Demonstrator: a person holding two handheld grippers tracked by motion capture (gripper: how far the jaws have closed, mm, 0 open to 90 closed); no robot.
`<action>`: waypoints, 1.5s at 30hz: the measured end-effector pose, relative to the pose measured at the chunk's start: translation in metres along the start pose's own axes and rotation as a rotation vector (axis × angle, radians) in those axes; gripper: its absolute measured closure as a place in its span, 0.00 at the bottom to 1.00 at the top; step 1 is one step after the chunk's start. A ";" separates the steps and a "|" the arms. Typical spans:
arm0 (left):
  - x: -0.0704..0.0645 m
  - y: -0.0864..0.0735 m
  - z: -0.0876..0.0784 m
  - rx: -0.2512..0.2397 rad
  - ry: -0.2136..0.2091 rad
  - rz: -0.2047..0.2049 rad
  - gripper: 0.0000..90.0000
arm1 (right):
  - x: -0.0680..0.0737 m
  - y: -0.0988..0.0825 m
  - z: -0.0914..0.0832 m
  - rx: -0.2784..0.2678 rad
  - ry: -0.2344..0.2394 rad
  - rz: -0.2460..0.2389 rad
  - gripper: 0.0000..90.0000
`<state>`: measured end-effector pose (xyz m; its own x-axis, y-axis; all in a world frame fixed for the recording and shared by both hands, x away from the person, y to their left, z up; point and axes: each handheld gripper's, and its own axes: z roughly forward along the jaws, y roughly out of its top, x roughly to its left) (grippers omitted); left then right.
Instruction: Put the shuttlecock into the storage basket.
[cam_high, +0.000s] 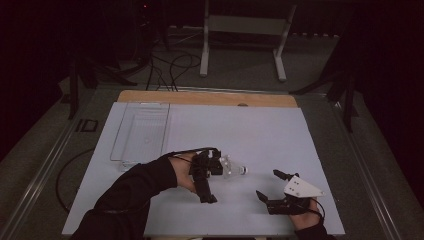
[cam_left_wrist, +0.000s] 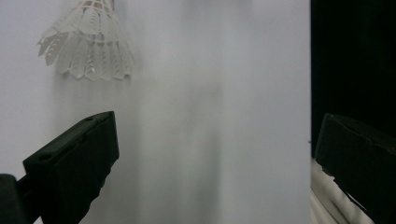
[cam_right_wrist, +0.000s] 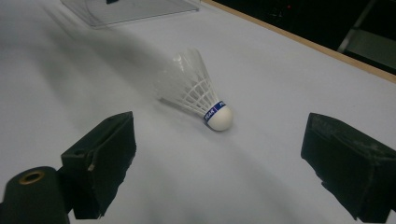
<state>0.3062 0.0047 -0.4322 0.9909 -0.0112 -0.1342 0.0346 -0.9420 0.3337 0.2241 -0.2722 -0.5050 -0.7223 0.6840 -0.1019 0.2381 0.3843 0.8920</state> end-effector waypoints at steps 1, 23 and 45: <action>0.000 0.000 0.000 0.000 0.000 0.000 0.00 | 0.000 0.000 0.000 0.000 0.000 0.000 0.11; 0.025 0.015 0.033 -0.018 0.012 -0.045 0.10 | 0.000 0.000 0.000 0.001 0.007 0.003 0.11; 0.041 0.022 0.055 -0.029 0.067 -0.118 0.42 | 0.000 -0.001 0.000 0.000 0.012 0.007 0.11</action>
<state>0.3399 -0.0346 -0.4821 0.9861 0.1225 -0.1118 0.1542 -0.9253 0.3465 0.2242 -0.2725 -0.5055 -0.7282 0.6794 -0.0909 0.2426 0.3795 0.8928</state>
